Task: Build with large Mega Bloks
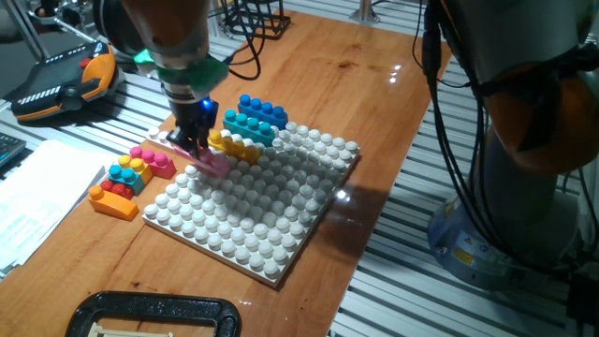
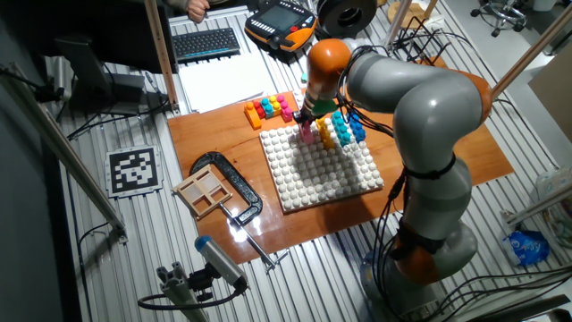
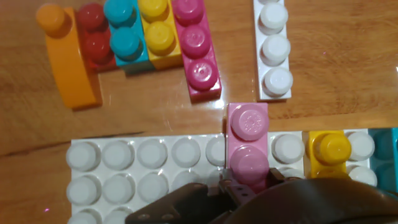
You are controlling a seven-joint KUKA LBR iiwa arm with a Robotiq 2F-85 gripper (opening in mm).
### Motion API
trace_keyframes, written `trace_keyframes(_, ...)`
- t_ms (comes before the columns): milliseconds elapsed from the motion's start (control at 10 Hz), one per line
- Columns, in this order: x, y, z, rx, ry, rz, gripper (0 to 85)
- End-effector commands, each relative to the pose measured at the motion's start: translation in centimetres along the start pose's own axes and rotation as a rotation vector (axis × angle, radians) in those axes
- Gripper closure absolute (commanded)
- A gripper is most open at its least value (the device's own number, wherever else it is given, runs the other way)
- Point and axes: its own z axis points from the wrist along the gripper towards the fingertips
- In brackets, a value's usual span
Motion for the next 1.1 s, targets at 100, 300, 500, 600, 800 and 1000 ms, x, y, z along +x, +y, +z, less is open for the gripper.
trace_keyframes(100, 0.4, 0.0, 0.2, 0.006, -0.001, -0.007, 85.0)
trace_keyframes(300, 0.7, 0.0, 0.3, 0.004, -0.003, -0.006, 85.0)
trace_keyframes(500, 0.7, 0.0, 0.3, -0.01, 0.025, -0.003, 85.0)
trace_keyframes(600, 0.7, 0.0, 0.3, -0.023, 0.035, -0.025, 85.0)
trace_keyframes(800, 0.7, 0.0, 0.3, -0.03, 0.042, -0.059, 85.0)
trace_keyframes(1000, 1.9, -0.2, 0.2, -0.018, 0.03, -0.064, 85.0)
